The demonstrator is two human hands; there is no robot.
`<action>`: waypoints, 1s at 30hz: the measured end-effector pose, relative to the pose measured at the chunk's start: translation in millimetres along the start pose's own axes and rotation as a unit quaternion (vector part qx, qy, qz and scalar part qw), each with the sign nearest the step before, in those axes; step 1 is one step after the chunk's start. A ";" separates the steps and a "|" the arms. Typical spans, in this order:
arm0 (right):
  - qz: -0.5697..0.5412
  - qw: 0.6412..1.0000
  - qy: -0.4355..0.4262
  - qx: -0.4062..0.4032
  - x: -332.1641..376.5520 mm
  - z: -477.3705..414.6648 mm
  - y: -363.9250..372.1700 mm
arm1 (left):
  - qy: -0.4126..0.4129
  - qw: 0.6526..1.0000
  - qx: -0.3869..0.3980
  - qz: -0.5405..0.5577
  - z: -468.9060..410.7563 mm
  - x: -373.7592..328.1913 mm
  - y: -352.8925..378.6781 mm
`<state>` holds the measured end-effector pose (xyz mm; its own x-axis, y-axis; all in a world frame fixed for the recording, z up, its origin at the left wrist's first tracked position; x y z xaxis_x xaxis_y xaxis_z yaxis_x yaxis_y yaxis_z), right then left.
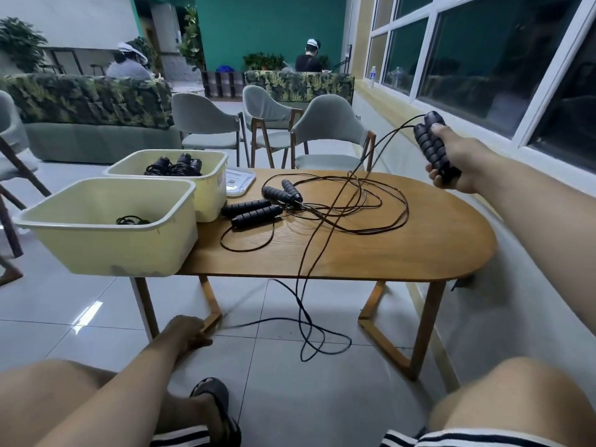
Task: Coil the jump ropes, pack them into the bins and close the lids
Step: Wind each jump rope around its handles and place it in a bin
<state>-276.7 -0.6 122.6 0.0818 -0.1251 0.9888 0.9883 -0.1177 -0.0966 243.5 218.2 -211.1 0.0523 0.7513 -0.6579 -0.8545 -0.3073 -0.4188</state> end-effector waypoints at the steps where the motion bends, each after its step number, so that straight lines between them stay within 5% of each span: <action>1: 0.017 1.000 -0.001 0.009 -0.2 1.4 3.6 | -0.007 0.999 -0.005 -0.046 23.6 -10.6 4.3; 7: 0.080 0.994 -0.018 0.071 1.6 14.3 23.7 | 0.046 0.955 0.093 -0.280 36.2 -61.4 8.6; 11: 0.115 0.987 -0.024 0.114 -1.6 25.0 37.3 | 0.111 0.925 0.161 -0.326 73.4 -98.6 22.4; 20: 0.156 0.975 -0.041 0.154 -12.3 47.1 59.5 | 0.270 0.896 0.243 -0.256 153.2 -159.8 61.4; 30: 0.144 0.961 -0.059 0.227 -21.3 68.8 85.2 | 0.479 0.869 0.117 -0.034 179.7 -241.3 90.1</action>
<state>-185.4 59.9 101.1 0.3483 0.0278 0.9370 0.8747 0.3496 -0.3356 61.1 114.2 22.4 0.4167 -0.1030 -0.9032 -0.9088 -0.0693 -0.4114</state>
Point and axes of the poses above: each hand's wrist, its own z-axis away from the middle knuckle, its own y-axis out of the palm, x = y × z, the point moved 5 cm from there along -z, towards the middle knuckle, and after that the axes turned 6 degrees about -z, right-handed, at the moved point
